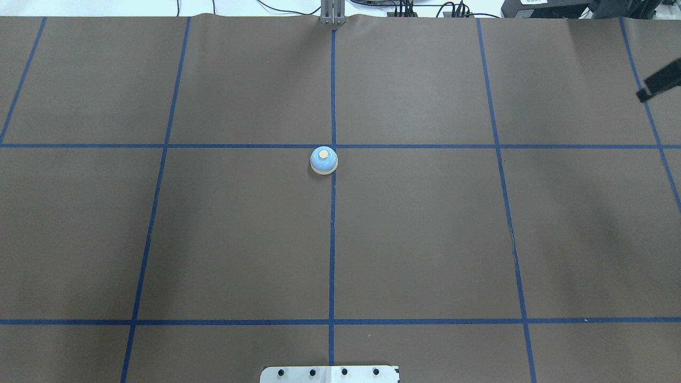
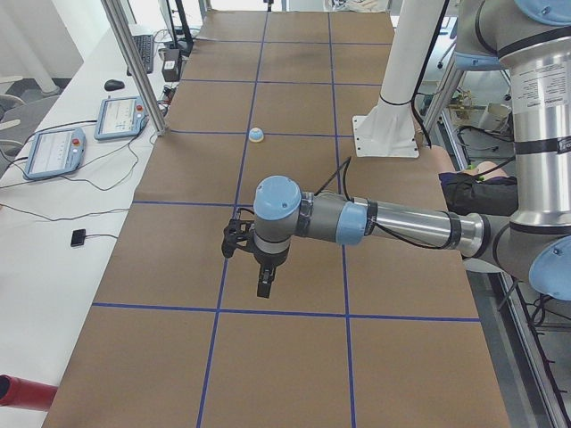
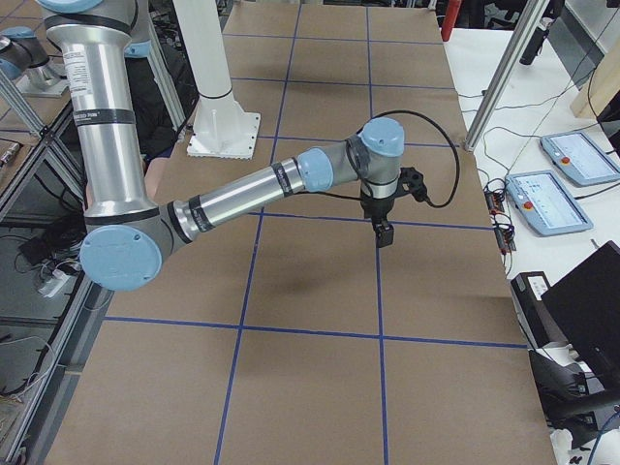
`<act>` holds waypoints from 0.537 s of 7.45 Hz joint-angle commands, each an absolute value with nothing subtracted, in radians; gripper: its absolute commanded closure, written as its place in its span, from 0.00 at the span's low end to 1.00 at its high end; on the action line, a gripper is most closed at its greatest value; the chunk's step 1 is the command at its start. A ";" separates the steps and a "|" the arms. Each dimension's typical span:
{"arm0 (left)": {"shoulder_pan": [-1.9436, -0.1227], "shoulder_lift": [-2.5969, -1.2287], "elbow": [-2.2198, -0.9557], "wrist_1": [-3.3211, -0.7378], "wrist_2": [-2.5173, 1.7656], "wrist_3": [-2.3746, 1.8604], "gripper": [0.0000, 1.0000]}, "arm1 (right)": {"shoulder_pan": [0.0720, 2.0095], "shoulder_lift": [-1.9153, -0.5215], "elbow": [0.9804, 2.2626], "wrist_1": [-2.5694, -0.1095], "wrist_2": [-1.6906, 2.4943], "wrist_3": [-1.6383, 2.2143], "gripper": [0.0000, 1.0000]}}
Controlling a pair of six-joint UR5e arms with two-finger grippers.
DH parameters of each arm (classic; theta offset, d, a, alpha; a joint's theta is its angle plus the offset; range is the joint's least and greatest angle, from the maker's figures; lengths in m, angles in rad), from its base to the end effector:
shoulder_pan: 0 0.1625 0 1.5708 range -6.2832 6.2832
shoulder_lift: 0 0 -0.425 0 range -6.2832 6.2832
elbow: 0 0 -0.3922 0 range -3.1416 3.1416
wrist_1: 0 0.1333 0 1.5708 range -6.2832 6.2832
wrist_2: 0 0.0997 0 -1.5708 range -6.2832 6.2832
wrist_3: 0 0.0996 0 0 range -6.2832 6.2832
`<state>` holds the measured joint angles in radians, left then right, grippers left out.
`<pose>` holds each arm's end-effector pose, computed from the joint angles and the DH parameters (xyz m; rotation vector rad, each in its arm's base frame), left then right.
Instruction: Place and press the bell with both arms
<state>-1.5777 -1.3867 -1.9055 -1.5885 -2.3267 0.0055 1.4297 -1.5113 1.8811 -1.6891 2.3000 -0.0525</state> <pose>-0.0679 -0.4199 0.5762 0.1649 0.7531 0.0623 -0.0049 -0.5104 0.4921 0.2085 -0.7374 -0.2757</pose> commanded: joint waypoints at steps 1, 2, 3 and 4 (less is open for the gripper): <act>-1.585 -1.385 -1.914 -1.594 -2.319 0.021 0.00 | 1.506 -1.664 1.887 -1.678 2.293 -0.167 0.01; -1.588 -1.376 -1.927 -1.595 -2.319 0.026 0.00 | 1.508 -1.696 1.884 -1.678 2.289 -0.158 0.01; -1.589 -1.367 -1.927 -1.612 -2.319 0.025 0.00 | 1.508 -1.713 1.890 -1.677 2.287 -0.153 0.01; -1.589 -1.367 -1.921 -1.615 -2.327 0.015 0.00 | 1.506 -1.718 1.885 -1.642 2.287 -0.114 0.01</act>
<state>-1.5881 -1.3713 -1.9232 -1.6066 -2.3213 0.0220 1.5058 -1.7001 1.8867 -1.6694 2.2887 -0.1455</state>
